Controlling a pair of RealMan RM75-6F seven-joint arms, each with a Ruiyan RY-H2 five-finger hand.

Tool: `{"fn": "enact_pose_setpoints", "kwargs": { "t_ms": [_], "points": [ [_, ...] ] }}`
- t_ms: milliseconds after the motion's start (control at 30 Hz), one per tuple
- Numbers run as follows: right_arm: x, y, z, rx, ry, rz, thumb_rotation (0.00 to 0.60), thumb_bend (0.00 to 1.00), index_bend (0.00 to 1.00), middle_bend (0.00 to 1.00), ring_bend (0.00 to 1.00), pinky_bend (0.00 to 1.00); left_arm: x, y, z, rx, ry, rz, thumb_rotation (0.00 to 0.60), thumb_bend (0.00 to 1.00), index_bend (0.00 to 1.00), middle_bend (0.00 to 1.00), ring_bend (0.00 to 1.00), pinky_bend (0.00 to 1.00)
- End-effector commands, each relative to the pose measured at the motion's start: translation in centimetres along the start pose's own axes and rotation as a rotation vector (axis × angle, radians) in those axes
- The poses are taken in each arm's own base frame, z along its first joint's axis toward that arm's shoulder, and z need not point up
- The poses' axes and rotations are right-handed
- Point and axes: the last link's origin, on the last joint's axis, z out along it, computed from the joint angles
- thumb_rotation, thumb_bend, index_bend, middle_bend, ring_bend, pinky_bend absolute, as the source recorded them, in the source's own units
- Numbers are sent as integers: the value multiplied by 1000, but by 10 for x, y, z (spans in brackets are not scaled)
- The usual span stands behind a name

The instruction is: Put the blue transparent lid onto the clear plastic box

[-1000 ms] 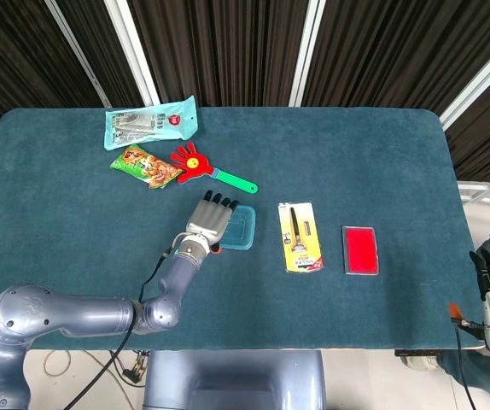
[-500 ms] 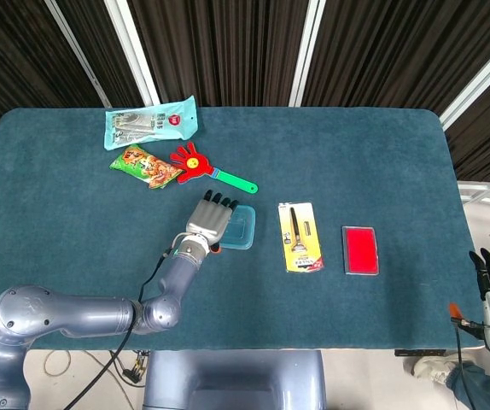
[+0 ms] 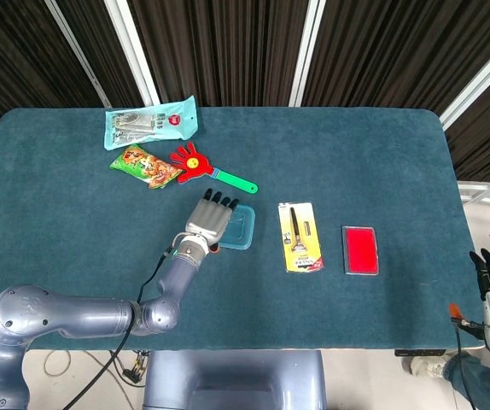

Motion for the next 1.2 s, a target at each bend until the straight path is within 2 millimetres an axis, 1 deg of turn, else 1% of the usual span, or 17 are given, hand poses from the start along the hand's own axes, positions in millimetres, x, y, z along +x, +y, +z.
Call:
{"fn": "enact_pose_setpoints", "kwargs": {
  "t_ms": [33,200,467,733,867,1067,1200],
  "points": [
    [0,0,0,0,0,-1,600,336,0,14,0,0,-1,0,0,-2,-1,6,600,164,78,145,43,22],
    [0,0,0,0,2,0,600,336,0,14,0,0,-1,0,0,0,-2,16,600,136,71,122,43,22],
    [0,-1,0,1,1,0,600,336,0,14,0,0,-4,1,-3,-7,-15,40,600,135,51,91,43,22],
    [0,-1,0,5,-6,4,600,336,0,14,0,0,-2,2,-4,-2,-11,60,600,134,32,49,43,23],
    [0,-1,0,5,-5,4,600,336,0,14,0,0,1,1,-5,8,9,83,600,112,21,33,43,24],
    [-1,-1,-1,1,-15,4,600,336,0,14,0,0,8,1,-17,2,73,130,600,111,17,34,43,24],
    [-2,-1,-1,2,-16,-6,600,336,0,14,0,0,8,1,-30,-16,79,118,600,111,15,37,43,24]
  ]
}}
